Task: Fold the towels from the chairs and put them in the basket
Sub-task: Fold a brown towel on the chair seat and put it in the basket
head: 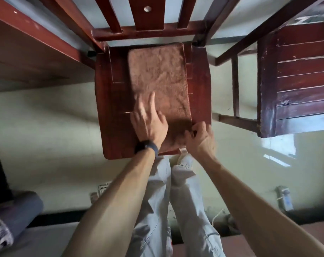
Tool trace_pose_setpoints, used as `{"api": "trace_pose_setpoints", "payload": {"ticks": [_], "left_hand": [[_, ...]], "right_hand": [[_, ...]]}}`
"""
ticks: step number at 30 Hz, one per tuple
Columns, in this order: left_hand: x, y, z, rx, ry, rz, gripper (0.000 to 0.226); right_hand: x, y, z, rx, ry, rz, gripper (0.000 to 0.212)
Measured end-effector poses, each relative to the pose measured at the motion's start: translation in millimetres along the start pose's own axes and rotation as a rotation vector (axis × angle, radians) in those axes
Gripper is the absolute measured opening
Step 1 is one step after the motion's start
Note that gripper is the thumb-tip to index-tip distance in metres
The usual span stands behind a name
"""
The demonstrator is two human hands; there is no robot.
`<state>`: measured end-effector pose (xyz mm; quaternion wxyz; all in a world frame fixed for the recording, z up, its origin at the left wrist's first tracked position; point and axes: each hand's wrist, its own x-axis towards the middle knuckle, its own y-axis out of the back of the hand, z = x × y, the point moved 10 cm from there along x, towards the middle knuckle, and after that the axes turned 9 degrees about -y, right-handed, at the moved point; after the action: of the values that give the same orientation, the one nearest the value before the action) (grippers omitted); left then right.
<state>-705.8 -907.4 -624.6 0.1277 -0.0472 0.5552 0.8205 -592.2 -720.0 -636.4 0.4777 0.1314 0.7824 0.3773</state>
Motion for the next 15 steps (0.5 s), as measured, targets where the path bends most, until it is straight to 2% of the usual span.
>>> {"api": "trace_pose_setpoints", "payload": {"ticks": [3,6,8,11,15], "left_hand": [[-69.4,-4.1,-46.0,-0.138,0.363,-0.006,0.065],[-110.7,-19.1,-71.6,-0.341,0.637,-0.077,0.045],[-120.8,-24.1,-77.1,-0.437,0.719,-0.106,0.03],[-123.4,-24.8,-81.5,-0.54,0.74,-0.144,0.021],[-134.9,-31.7,-88.3,-0.746,0.803,-0.263,0.026]], "right_hand": [[11.2,-5.2,10.2,0.02,-0.104,-0.118,0.028],[12.6,-21.9,32.6,0.083,-0.268,-0.262,0.034],[9.7,-27.1,40.6,0.123,-0.288,-0.284,0.028],[-1.0,-23.9,45.6,0.226,-0.315,-0.258,0.024],[-24.3,-25.3,54.3,0.491,-0.414,-0.325,0.027]]}}
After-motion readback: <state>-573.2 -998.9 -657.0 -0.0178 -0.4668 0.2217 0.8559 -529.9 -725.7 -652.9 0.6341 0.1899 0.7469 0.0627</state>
